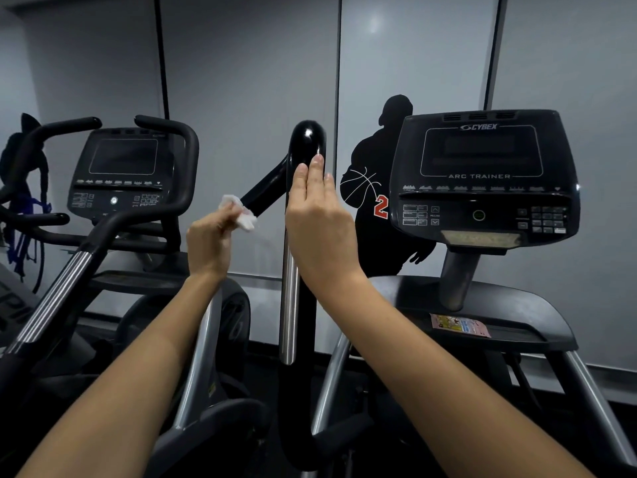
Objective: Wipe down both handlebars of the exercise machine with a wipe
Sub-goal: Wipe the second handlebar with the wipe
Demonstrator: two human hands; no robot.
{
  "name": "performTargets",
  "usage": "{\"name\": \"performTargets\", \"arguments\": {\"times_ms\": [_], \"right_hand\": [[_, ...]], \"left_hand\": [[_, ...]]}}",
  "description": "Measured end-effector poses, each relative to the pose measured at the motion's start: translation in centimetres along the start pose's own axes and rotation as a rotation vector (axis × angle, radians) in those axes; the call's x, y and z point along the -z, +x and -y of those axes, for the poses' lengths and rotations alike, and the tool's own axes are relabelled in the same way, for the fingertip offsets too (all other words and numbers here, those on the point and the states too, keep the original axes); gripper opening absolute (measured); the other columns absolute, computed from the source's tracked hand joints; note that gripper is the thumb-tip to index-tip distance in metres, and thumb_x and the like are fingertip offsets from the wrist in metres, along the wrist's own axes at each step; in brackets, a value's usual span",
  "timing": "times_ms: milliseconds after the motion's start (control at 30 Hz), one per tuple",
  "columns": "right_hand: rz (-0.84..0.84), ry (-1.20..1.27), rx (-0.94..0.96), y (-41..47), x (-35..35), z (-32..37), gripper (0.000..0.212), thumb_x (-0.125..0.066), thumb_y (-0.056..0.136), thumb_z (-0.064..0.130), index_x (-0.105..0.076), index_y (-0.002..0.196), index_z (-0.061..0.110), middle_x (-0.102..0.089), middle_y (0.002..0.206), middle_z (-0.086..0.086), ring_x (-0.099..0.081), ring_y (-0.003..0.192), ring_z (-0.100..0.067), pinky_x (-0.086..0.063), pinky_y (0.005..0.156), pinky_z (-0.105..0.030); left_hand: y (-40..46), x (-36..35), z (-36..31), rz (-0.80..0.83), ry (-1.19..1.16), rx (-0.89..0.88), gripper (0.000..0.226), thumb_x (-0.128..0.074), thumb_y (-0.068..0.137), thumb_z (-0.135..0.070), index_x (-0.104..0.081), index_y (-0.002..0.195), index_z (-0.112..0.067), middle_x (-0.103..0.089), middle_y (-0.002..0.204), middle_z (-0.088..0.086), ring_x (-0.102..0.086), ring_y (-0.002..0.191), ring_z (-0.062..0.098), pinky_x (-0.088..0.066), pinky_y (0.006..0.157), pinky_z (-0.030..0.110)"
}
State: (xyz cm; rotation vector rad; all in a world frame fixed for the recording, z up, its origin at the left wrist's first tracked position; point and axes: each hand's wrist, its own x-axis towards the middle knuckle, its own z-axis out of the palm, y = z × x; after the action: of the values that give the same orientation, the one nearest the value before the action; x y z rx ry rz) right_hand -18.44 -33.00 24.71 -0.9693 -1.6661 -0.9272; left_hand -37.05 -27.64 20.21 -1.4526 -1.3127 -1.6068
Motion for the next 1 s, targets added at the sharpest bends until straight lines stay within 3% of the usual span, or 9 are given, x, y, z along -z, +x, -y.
{"name": "performTargets", "arguments": {"times_ms": [100, 200, 233, 367, 533, 600, 767, 900, 1000], "right_hand": [[0.007, 0.01, -0.012, 0.0, 0.3, 0.0, 0.053, -0.025, 0.077, 0.001, -0.067, 0.11, -0.001, -0.065, 0.112, -0.023, -0.069, 0.093, -0.031, -0.059, 0.063, -0.027], [-0.004, 0.017, -0.009, 0.1, 0.2, 0.0, 0.052, -0.026, 0.078, 0.0, -0.066, 0.11, -0.001, -0.065, 0.112, -0.024, -0.069, 0.093, -0.032, -0.06, 0.061, -0.027], [-0.001, 0.011, -0.007, 0.0, 0.2, -0.1, 0.052, -0.026, 0.078, 0.001, -0.066, 0.111, -0.001, -0.065, 0.113, -0.024, -0.069, 0.093, -0.032, -0.06, 0.062, -0.027], [0.005, 0.008, -0.003, 0.0, 0.2, -0.1, 0.053, -0.024, 0.079, 0.002, -0.066, 0.112, -0.001, -0.065, 0.114, -0.023, -0.069, 0.094, -0.031, -0.06, 0.064, -0.027], [0.009, 0.011, -0.015, 0.0, 0.3, 0.0, 0.053, -0.024, 0.078, 0.001, -0.067, 0.11, 0.001, -0.066, 0.112, -0.022, -0.07, 0.092, -0.03, -0.059, 0.06, -0.025], [0.002, -0.002, -0.012, 0.0, 0.3, -0.1, 0.053, -0.024, 0.079, 0.0, -0.067, 0.111, 0.001, -0.065, 0.113, -0.022, -0.069, 0.093, -0.03, -0.059, 0.061, -0.025], [0.001, -0.006, -0.006, -0.1, 0.2, -0.1, 0.053, -0.025, 0.08, 0.001, -0.067, 0.111, 0.002, -0.066, 0.113, -0.021, -0.069, 0.093, -0.029, -0.058, 0.06, -0.025], [-0.01, 0.006, -0.003, -0.1, 0.0, -0.2, 0.051, -0.026, 0.08, 0.001, -0.067, 0.111, 0.0, -0.065, 0.113, -0.022, -0.07, 0.092, -0.03, -0.059, 0.059, -0.026], [-0.009, 0.013, -0.017, -0.1, 0.0, -0.1, 0.052, -0.025, 0.08, 0.0, -0.067, 0.11, -0.001, -0.065, 0.113, -0.023, -0.069, 0.092, -0.031, -0.059, 0.059, -0.027]], "left_hand": [[3.8, -0.7, -2.7, -0.05, -0.115, 0.084, 0.029, -0.062, 0.082, 0.005, -0.069, 0.108, -0.005, -0.072, 0.096, 0.018, -0.065, 0.081, 0.024, -0.052, 0.077, 0.037], [7.2, -2.3, -4.9, 0.147, -0.008, -0.021, 0.015, -0.061, 0.084, -0.006, -0.068, 0.097, -0.008, -0.065, 0.076, 0.011, -0.054, 0.072, 0.015, -0.049, 0.07, 0.037], [7.6, -2.7, -5.3, 0.226, 0.053, -0.059, 0.008, -0.059, 0.085, -0.01, -0.066, 0.09, -0.007, -0.062, 0.07, 0.011, -0.036, 0.072, 0.011, -0.048, 0.066, 0.038], [7.1, -2.8, -4.5, 0.319, 0.186, -0.116, 0.005, -0.058, 0.082, -0.008, -0.06, 0.078, -0.006, -0.056, 0.062, 0.007, -0.046, 0.057, 0.032, -0.049, 0.059, 0.041], [5.2, -0.7, -1.3, 0.311, 0.185, 0.056, 0.033, -0.052, 0.075, 0.014, -0.072, 0.084, -0.012, -0.07, 0.078, 0.014, -0.064, 0.072, 0.034, -0.053, 0.066, 0.04], [5.9, -0.6, -2.0, 0.254, 0.14, 0.063, 0.028, -0.054, 0.08, 0.01, -0.073, 0.09, -0.008, -0.07, 0.081, 0.017, -0.063, 0.075, 0.034, -0.049, 0.068, 0.041], [10.3, -3.1, -6.6, 0.28, 0.051, 0.008, 0.016, -0.052, 0.085, -0.007, -0.06, 0.071, -0.006, -0.049, 0.063, 0.013, -0.035, 0.062, 0.022, -0.04, 0.056, 0.038], [10.5, -3.5, -7.2, 0.426, 0.03, 0.069, 0.026, -0.05, 0.083, 0.002, -0.052, 0.059, -0.009, -0.044, 0.06, 0.005, -0.03, 0.06, 0.019, -0.025, 0.05, 0.03], [9.1, -2.0, -3.7, 0.515, 0.125, 0.134, 0.032, -0.049, 0.082, 0.01, -0.058, 0.059, -0.01, -0.052, 0.065, 0.006, -0.042, 0.074, 0.01, -0.035, 0.056, 0.031]]}}
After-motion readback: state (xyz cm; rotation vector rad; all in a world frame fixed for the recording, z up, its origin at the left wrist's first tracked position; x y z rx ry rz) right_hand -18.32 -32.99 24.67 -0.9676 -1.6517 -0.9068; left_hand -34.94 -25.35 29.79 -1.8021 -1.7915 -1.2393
